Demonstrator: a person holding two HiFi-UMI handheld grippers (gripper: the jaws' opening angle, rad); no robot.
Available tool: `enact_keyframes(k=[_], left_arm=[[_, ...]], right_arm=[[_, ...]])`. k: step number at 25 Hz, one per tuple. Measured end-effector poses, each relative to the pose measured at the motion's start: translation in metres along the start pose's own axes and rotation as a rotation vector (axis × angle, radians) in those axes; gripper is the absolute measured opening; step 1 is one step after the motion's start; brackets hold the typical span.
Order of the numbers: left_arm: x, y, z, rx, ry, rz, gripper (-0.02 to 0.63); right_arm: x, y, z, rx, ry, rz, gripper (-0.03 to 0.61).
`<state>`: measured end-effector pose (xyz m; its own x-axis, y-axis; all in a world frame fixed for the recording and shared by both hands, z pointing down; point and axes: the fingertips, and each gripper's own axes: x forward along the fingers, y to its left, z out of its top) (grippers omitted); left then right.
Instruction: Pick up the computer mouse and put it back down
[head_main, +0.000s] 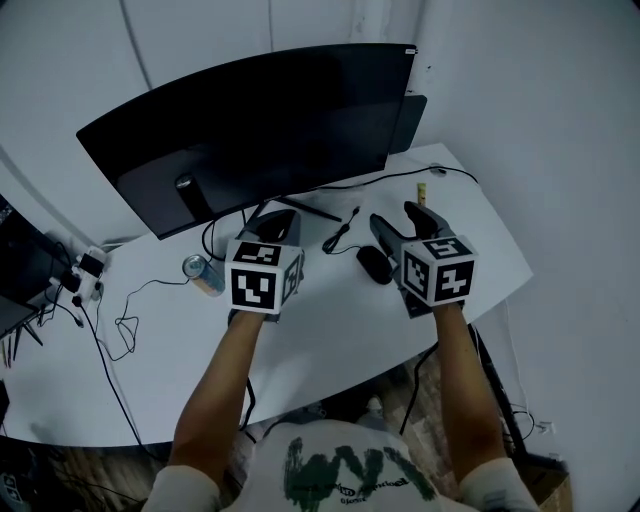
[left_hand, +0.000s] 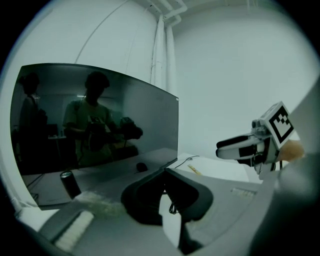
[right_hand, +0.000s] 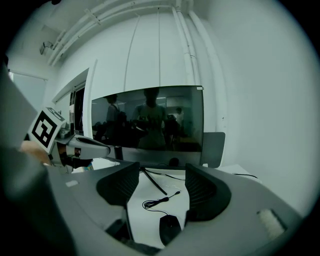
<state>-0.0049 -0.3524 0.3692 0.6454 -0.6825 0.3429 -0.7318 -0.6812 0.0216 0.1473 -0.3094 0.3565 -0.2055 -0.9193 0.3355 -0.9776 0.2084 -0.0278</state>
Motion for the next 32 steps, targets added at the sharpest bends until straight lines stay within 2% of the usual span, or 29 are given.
enact_keyframes(k=[14,23,32], left_arm=[[0.017,-0.011,-0.005,-0.056,0.015,0.182,0.003],[0.027,-0.032,-0.031,-0.063,0.043,0.19,0.003],[0.029,-0.035,-0.06,-0.101,0.061,0.193,0.003]], right_arm=[[0.022,-0.03,-0.048,-0.051,0.123,0.166,0.288],[0.029,-0.036,-0.086,-0.046,0.223,0.207,0.298],[0.048,-0.028,-0.137,-0.053,0.361,0.234,0.316]])
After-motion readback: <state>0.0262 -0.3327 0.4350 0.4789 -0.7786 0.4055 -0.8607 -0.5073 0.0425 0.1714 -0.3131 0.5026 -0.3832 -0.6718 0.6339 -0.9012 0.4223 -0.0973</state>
